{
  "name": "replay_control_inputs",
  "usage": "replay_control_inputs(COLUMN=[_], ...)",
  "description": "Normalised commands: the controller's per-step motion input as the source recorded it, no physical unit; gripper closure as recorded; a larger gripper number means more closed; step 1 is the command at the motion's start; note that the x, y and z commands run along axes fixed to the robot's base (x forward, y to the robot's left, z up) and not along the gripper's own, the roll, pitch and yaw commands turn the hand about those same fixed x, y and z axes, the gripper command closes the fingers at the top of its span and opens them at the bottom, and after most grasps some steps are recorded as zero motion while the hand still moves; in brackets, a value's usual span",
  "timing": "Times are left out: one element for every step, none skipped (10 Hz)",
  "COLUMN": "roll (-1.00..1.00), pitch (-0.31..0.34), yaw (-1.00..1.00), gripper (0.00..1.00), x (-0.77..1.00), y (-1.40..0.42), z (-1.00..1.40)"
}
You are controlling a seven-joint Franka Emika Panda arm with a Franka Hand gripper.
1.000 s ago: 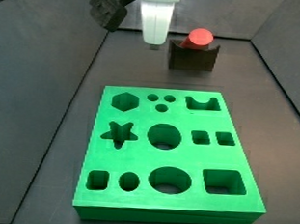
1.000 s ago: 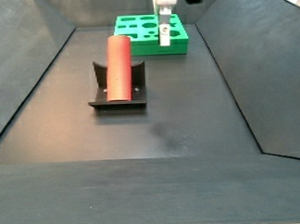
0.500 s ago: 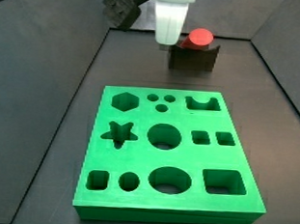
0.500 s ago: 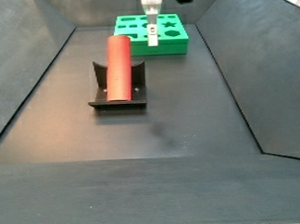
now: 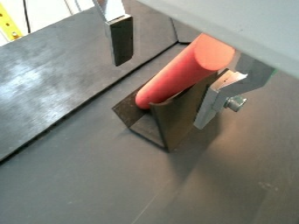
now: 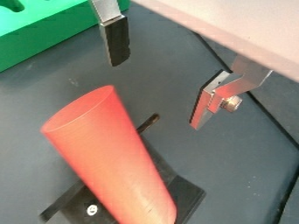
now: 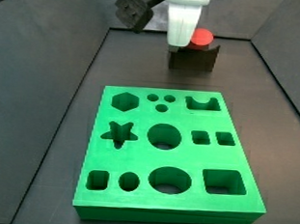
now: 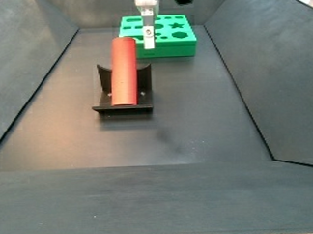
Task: Pick up the oval object. Move up. Place the oval object on the fixture. Regrasp the oval object. Move to above the board. Insert the oval object.
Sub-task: Regrasp the oval object.
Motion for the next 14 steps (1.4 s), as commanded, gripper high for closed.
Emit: replay_control_inputs(roll=[0.12,0.12,0.11,0.11,0.11,0.11,0.11,0.12,0.12,0.12,0.11,0.11,0.11,0.11], pitch=[0.104,0.109,0.110,0.111,0.116,0.116,0.114,0.120,0.124,0.133,0.137,0.135,0.135,0.137], yaw=[0.01,0.01,0.01,0.01,0.01,0.01,0.01,0.01,0.01,0.01,0.01,0.01,0.01,0.01], gripper=[0.00,0.00,0.00,0.00,0.00,0.00,0.00,0.00,0.00,0.00,0.00,0.00,0.00,0.00], x=[1.00,1.00,0.96,0.90,0.83,0.77,0.73,0.68,0.65,0.60,0.55,0.52,0.49,0.45], y=[-0.03,-0.03,-0.03,-0.02,-0.02,-0.02,-0.02,-0.02,-0.02,-0.02,-0.03,-0.02,-0.02,-0.02], z=[-0.05,-0.05,-0.04,-0.04,-0.04,-0.04,-0.04,-0.04,-0.04,-0.03,-0.03,-0.04,-0.04,-0.03])
